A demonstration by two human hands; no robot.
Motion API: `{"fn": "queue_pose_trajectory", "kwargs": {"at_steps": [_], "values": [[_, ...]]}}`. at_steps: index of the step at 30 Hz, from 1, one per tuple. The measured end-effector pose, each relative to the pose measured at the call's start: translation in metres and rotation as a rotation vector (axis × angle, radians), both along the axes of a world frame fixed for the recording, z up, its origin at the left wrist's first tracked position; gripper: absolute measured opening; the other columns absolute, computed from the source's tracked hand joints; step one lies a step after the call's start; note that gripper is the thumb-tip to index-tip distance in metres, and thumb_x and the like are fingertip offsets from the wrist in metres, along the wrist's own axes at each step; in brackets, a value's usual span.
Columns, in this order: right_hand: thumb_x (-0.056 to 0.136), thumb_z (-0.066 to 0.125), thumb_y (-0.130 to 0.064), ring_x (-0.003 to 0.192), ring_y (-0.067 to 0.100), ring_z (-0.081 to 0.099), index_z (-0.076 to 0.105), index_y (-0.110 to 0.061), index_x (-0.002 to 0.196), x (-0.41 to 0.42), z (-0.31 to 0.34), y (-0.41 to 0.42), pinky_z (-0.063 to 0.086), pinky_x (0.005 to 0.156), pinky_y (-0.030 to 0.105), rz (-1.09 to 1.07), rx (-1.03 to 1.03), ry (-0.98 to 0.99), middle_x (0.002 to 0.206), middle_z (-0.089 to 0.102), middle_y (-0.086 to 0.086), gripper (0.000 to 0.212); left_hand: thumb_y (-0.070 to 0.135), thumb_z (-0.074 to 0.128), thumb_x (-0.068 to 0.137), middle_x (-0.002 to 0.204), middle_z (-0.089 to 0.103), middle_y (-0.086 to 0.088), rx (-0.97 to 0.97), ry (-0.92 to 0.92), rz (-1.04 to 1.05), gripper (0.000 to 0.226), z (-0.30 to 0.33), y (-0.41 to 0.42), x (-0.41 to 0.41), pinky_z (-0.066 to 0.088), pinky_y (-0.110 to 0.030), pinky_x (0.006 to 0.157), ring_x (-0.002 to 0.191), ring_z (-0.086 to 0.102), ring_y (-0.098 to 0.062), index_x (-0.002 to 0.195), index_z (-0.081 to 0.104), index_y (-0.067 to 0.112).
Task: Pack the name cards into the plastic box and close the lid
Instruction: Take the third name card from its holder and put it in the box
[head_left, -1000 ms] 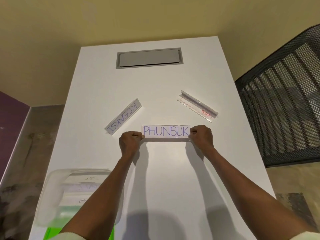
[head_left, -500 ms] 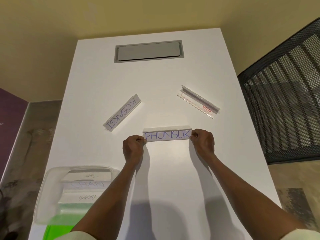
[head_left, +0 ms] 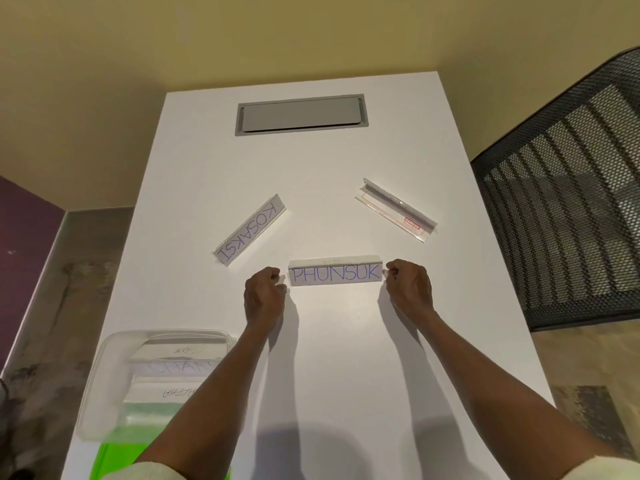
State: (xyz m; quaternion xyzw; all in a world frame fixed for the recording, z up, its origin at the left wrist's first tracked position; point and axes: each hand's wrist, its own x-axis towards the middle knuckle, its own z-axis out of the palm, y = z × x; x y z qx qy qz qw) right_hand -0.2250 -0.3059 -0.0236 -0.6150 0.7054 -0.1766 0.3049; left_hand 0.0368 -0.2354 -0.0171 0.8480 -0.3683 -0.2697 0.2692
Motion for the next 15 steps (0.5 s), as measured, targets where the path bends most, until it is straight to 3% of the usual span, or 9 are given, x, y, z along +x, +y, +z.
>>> {"fn": "queue_pose_trajectory", "kwargs": {"at_steps": [3, 7, 10, 15], "values": [[0.087, 0.054, -0.011, 0.098, 0.027, 0.057, 0.064, -0.008, 0.109, -0.005, 0.006, 0.004, 0.043, 0.082, 0.029, 0.069, -0.052, 0.019, 0.101, 0.067, 0.008, 0.024, 0.001, 0.068, 0.076, 0.121, 0.063, -0.005, -0.070, -0.071, -0.142, 0.051, 0.004, 0.007, 0.005, 0.045, -0.031, 0.092, 0.111, 0.057, -0.022, 0.123, 0.058, 0.014], [0.088, 0.057, -0.007, 0.117, 0.027, 0.048, 0.051, -0.008, 0.131, -0.012, 0.010, 0.010, 0.039, 0.096, 0.032, 0.319, -0.179, 0.078, 0.125, 0.058, 0.005, 0.043, -0.001, 0.072, 0.073, 0.121, 0.061, -0.010, -0.157, -0.299, -0.472, 0.061, 0.004, 0.012, 0.014, 0.049, -0.041, 0.089, 0.110, 0.057, -0.029, 0.130, 0.053, 0.007], [0.084, 0.059, -0.007, 0.116, 0.030, 0.049, 0.046, -0.007, 0.137, -0.013, 0.008, 0.004, 0.042, 0.088, 0.038, 0.501, -0.228, 0.288, 0.133, 0.055, 0.005, 0.054, 0.001, 0.074, 0.071, 0.122, 0.064, -0.011, -0.079, -0.407, -0.617, 0.063, 0.008, -0.001, 0.018, 0.049, -0.043, 0.084, 0.110, 0.056, -0.033, 0.130, 0.053, 0.003], [0.070, 0.073, -0.001, 0.098, 0.036, 0.061, 0.044, -0.009, 0.127, -0.015, 0.004, -0.009, 0.045, 0.067, 0.037, 0.668, -0.346, 0.290, 0.121, 0.064, 0.010, 0.064, 0.003, 0.078, 0.067, 0.116, 0.069, -0.013, -0.064, -0.442, -0.747, 0.063, 0.013, -0.022, 0.021, 0.049, -0.041, 0.077, 0.110, 0.058, -0.033, 0.126, 0.058, 0.003]]}}
